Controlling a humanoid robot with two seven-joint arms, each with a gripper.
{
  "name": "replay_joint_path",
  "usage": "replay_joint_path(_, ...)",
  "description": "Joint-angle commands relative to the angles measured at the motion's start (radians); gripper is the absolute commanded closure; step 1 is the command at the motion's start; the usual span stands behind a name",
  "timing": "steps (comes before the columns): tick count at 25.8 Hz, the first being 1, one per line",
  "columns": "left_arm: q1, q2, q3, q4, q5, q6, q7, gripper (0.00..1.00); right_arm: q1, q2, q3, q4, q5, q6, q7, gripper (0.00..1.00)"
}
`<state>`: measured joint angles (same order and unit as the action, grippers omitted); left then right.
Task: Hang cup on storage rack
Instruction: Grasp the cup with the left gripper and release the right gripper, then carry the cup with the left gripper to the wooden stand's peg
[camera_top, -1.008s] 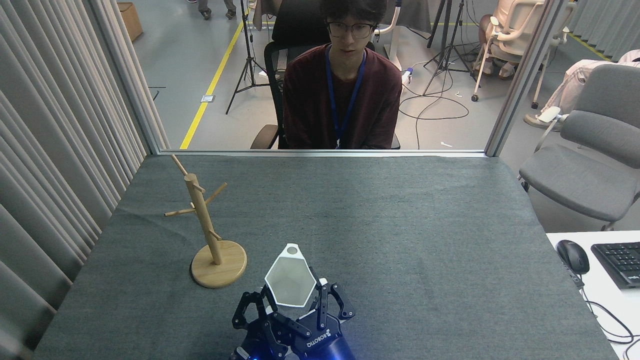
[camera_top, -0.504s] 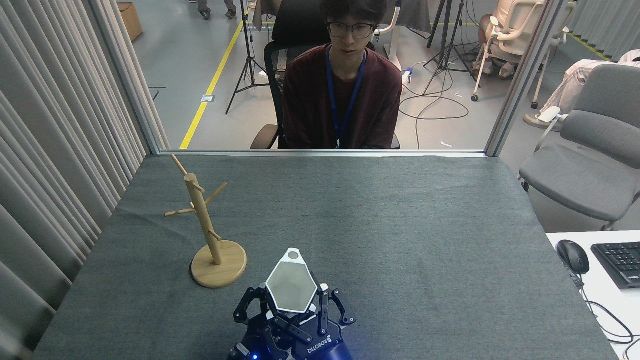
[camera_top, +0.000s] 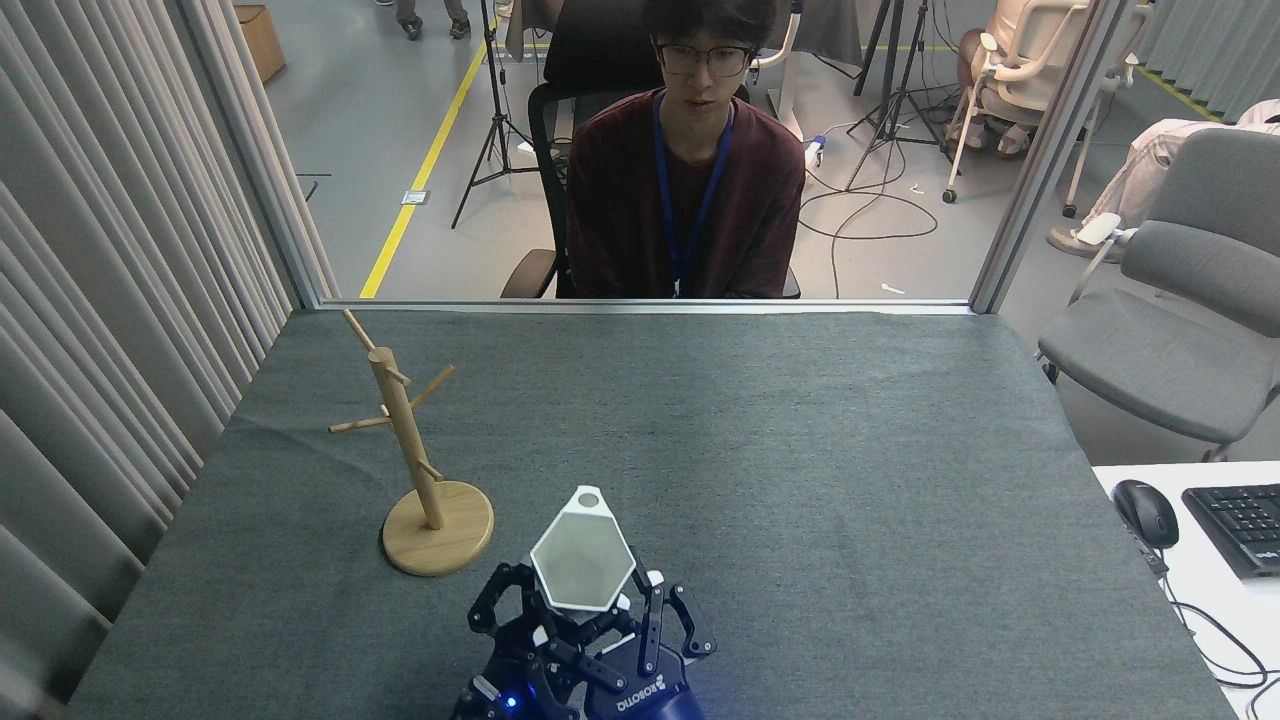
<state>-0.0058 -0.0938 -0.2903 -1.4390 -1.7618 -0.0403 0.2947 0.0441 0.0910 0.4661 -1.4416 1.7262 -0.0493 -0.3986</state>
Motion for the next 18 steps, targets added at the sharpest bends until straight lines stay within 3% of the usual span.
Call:
replay_joint_path(1, 0.003, 0.0, -0.001, 0.002, -0.001, 0.005, -0.011, 0.57, -0.004, -0.001, 0.0, -0.039, 0.0, -0.012, -0.04, 0.02)
replay_joint_path(5, 0.003, 0.0, -0.001, 0.002, -0.001, 0.007, -0.011, 0.57, -0.004, -0.001, -0.003, -0.1, -0.004, -0.014, -0.04, 0.02)
replay_joint_path(7, 0.003, 0.0, -0.001, 0.002, -0.001, 0.008, -0.011, 0.57, -0.006, 0.001, -0.018, -0.157, -0.036, -0.014, -0.04, 0.02)
replay_joint_path(10, 0.003, 0.0, -0.001, 0.0, -0.001, 0.008, -0.011, 0.57, -0.043, 0.004, -0.105, -0.21, -0.171, 0.002, -0.035, 0.02)
replay_joint_path(14, 0.003, 0.0, -0.001, -0.009, -0.001, 0.008, -0.011, 0.57, -0.13, -0.011, -0.458, -0.158, -0.393, 0.031, 0.0, 0.02)
replay_joint_path(16, 0.003, 0.002, 0.003, -0.009, -0.001, 0.01, -0.011, 0.57, -0.13, -0.063, -0.581, -0.082, -0.407, 0.025, 0.041, 0.01)
replay_joint_path(18, 0.003, 0.008, 0.01, -0.015, -0.001, 0.026, -0.011, 0.57, -0.096, -0.178, -0.59, -0.003, -0.356, 0.031, 0.058, 0.02)
